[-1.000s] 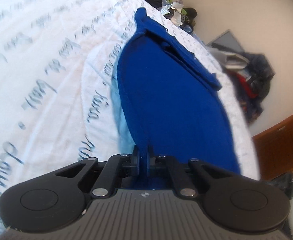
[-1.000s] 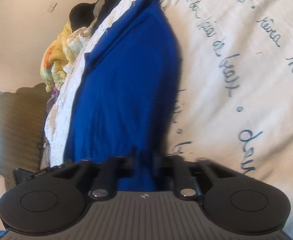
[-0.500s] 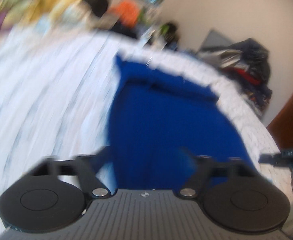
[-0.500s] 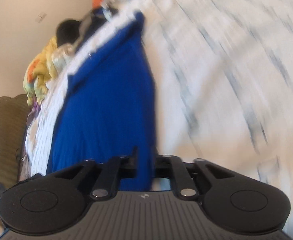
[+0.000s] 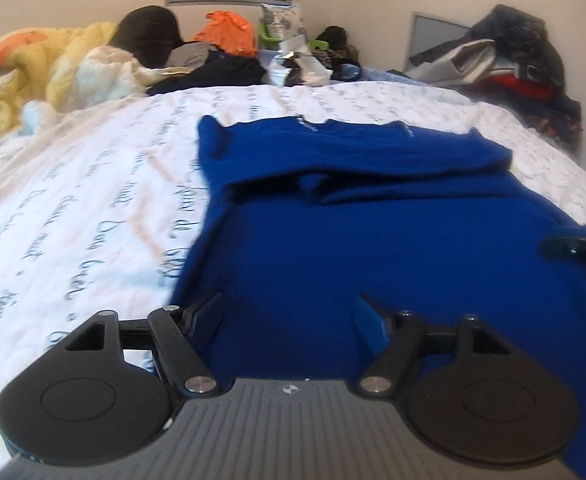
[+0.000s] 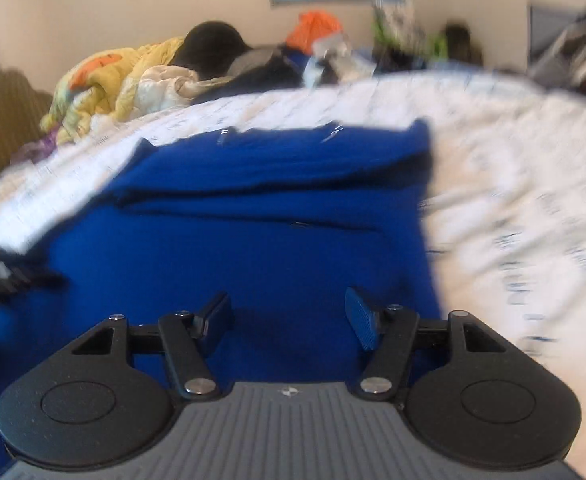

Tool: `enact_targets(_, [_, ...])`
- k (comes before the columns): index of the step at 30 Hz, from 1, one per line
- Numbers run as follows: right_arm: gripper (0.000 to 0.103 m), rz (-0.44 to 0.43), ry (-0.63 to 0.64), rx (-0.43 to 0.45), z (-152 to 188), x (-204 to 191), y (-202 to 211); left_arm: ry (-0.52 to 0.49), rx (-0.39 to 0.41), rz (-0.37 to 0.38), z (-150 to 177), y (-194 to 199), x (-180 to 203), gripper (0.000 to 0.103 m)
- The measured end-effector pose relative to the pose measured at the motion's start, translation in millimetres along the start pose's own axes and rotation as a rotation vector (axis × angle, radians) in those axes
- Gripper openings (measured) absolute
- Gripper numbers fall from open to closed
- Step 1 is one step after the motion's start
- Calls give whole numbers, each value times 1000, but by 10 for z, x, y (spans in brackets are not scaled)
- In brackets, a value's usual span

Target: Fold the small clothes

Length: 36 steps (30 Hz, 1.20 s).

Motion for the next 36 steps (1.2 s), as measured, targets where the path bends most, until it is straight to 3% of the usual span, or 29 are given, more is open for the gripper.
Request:
enact_targets(2, [63, -5, -28, -55, -96, 23, 18, -21, 8, -12, -106, 32, 14, 76])
enact_targets(3, [63, -9, -74, -70, -191, 49, 28, -25, 36, -4, -223, 26, 12, 89])
enact_targets(5, [64, -42, -158, 2, -483, 148, 59, -13, 107, -20, -476, -7, -8, 103])
enact_targets(7, [82, -36, -232, 86, -789, 362, 8, 14, 133, -45, -734, -208, -113, 103])
enact_targets(8, [85, -11, -262, 96, -928, 497, -96, 48, 124, -58, -852, -367, -204, 103])
enact_targets(13, [86, 110, -372, -18, -1303, 1156, -900, 337, 22, -121, -1249, -1255, -852, 102])
enact_targets(16, [86, 132, -440, -69, -1364, 1399, -1309, 397, -43, -127, -1368, -1709, -1010, 101])
enact_targets(18, [86, 119, -459, -86, -1320, 1441, -1531, 378, -62, -124, -1394, -1931, -1006, 91])
enact_targets(19, [80, 105, -426, -57, -1307, 1402, -1562, 333, -47, -118, -1415, -1975, -950, 77])
enact_targets(20, [67, 90, -388, -59, -1302, 1359, -1603, 273, -38, -116, -1444, -2009, -876, 31])
enact_targets(21, [4, 68, -356, -89, -1287, 1308, -1661, 228, -51, -103, -1449, -2031, -813, 8])
enact_targets(22, [7, 64, -337, -93, -1273, 1262, -1671, 213, -21, -125, -1468, -1984, -797, 7])
enact_targets(24, [6, 39, -294, -22, -1335, 1216, -1536, 177, 83, -162, -1508, -1789, -803, 7])
enact_targets(25, [6, 29, -309, 30, -1383, 1247, -1404, 170, 106, -171, -1494, -1739, -843, 7])
enact_targets(26, [6, 37, -321, 66, -1395, 1318, -1322, 162, 81, -166, -1442, -1765, -871, 7])
enact_targets(27, [6, 57, -308, 61, -1349, 1364, -1330, 142, 35, -170, -1370, -1857, -875, 7])
enact_targets(29, [6, 72, -280, -29, -1187, 1360, -1495, 75, 47, -194, -1294, -1879, -813, 8])
enact_targets(31, [7, 80, -271, -18, -1166, 1300, -1523, 90, 38, -197, -1317, -1856, -801, 9])
enact_targets(32, [8, 88, -292, -20, -1179, 1297, -1526, 91, 38, -205, -1327, -1835, -815, 20])
enact_targets(34, [19, 106, -317, -42, -1247, 1295, -1494, 82, 63, -229, -1390, -1715, -823, 29])
enact_targets(36, [30, 142, -292, 16, -1410, 1229, -1298, 98, 143, -232, -1517, -1461, -776, 59])
Point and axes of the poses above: each gripper's, at about its wrist camera, not at the fingertips, and y roughly against the way its jaws point, x to its right, z to its underside, the point moved 6 cm from there along -y, roughly the way its jaws point, and after that the axes turned 6 degrees about x, right-handed, at the moved point
